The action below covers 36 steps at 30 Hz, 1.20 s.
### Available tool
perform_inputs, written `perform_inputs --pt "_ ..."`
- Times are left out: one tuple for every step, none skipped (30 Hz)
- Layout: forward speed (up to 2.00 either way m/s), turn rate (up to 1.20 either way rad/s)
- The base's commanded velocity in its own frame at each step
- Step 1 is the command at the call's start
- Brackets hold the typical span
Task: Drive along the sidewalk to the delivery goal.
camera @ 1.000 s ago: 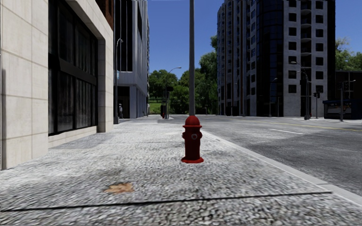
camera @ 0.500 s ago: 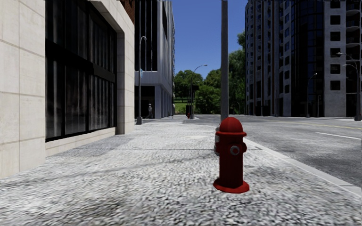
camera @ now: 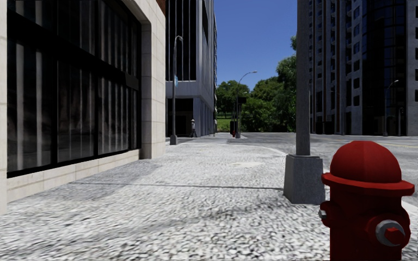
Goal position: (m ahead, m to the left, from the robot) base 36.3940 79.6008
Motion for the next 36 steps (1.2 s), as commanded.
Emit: perform_inputs --pt "2.0 0.0" --pt "2.0 0.0" --pt "2.0 0.0" --pt "2.0 0.0" --pt "2.0 0.0" --pt "2.0 0.0" --pt "2.0 0.0" --pt "2.0 0.0" --pt "2.0 0.0" --pt "2.0 0.0" --pt "2.0 0.0" --pt "2.0 0.0" --pt "2.0 0.0" --pt "2.0 0.0" --pt "2.0 0.0" --pt "2.0 0.0" --pt "2.0 0.0" --pt "2.0 0.0" --pt "2.0 0.0" --pt "2.0 0.0" --pt "2.0 -0.08" --pt "2.0 -0.17" --pt "2.0 -0.22" --pt "2.0 -0.29" --pt "2.0 -0.38" --pt "2.0 -0.38" --pt "2.0 -0.41" --pt "2.0 -0.47" --pt "2.0 -0.49" --pt "2.0 -0.49" --pt "2.0 -0.5" --pt "2.0 -0.5" --pt "2.0 -0.5" --pt "2.0 -0.43" --pt "2.0 0.0" --pt "2.0 0.0"
